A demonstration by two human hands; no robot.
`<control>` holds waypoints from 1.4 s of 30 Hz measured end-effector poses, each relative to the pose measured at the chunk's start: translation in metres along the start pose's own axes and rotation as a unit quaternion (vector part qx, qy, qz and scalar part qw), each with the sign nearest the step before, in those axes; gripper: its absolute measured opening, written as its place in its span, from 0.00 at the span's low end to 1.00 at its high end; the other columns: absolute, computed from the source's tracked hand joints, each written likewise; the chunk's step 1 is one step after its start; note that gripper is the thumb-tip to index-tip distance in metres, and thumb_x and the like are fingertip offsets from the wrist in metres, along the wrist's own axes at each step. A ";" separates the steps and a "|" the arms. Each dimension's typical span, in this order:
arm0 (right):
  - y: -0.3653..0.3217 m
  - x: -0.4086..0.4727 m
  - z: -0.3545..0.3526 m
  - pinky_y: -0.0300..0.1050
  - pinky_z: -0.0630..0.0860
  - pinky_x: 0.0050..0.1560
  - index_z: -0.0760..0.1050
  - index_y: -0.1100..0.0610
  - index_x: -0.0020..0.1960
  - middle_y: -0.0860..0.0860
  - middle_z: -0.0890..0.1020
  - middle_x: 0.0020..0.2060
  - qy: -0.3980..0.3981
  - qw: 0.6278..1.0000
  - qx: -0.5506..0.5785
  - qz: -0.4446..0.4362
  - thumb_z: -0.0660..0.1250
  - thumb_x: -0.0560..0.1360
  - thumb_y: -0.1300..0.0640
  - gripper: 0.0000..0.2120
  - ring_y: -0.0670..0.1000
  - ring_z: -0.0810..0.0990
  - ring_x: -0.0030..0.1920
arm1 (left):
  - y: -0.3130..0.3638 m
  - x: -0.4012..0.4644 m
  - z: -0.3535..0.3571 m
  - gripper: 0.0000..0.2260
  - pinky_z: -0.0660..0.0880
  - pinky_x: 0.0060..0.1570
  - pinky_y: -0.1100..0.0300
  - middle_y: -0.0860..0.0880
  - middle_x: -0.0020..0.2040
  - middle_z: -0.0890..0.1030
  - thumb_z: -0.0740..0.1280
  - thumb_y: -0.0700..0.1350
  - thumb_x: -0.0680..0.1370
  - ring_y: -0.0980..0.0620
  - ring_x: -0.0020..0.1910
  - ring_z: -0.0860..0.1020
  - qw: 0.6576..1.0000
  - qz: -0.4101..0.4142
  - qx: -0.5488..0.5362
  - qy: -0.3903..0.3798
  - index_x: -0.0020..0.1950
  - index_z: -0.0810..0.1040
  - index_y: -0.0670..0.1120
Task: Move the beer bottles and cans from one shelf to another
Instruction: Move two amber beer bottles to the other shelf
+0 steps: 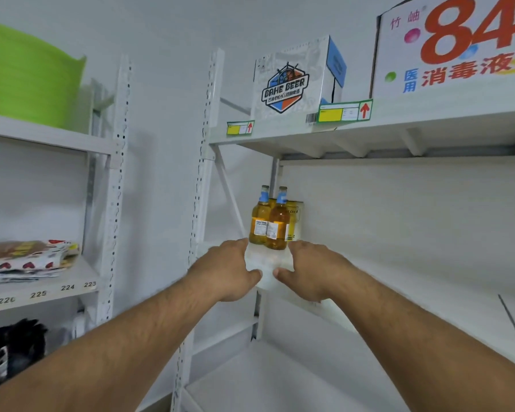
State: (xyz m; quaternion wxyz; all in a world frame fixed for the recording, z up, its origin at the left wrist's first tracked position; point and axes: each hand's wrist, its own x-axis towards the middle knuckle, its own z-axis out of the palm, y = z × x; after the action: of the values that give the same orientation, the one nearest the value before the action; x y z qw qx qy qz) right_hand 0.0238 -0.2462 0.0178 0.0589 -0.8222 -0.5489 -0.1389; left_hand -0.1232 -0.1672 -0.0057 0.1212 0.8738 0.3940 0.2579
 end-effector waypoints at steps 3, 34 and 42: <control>0.011 0.029 0.004 0.54 0.72 0.66 0.57 0.54 0.79 0.52 0.68 0.74 -0.004 1.000 -0.005 -0.003 0.58 0.79 0.35 0.36 0.55 0.70 0.70 | 0.001 0.031 0.005 0.34 0.70 0.69 0.52 0.51 0.80 0.64 0.65 0.58 0.81 0.47 0.76 0.67 1.000 -0.003 0.018 0.000 0.83 0.55 0.53; 0.011 0.306 0.068 0.47 0.76 0.48 0.66 0.52 0.53 0.50 0.75 0.46 0.136 0.947 0.158 0.244 0.65 0.75 0.35 0.22 0.53 0.76 0.49 | -0.101 0.366 0.074 0.36 0.73 0.54 0.57 0.45 0.69 0.76 0.76 0.57 0.74 0.45 0.64 0.77 0.981 0.029 -0.182 -0.066 0.76 0.65 0.46; 0.023 0.336 0.098 0.44 0.78 0.43 0.76 0.54 0.54 0.48 0.83 0.47 0.220 0.876 0.334 0.270 0.72 0.70 0.37 0.24 0.50 0.81 0.47 | -0.118 0.427 0.131 0.33 0.83 0.54 0.48 0.52 0.50 0.86 0.81 0.62 0.55 0.50 0.48 0.85 0.941 0.042 -0.324 -0.092 0.58 0.80 0.54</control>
State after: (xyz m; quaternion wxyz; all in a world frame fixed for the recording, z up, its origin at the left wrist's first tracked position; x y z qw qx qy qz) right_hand 0.1815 0.0674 0.0245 0.4845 -0.8182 -0.2919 -0.1030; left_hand 0.1120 0.2306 -0.0125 0.4223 0.8230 0.2392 0.2951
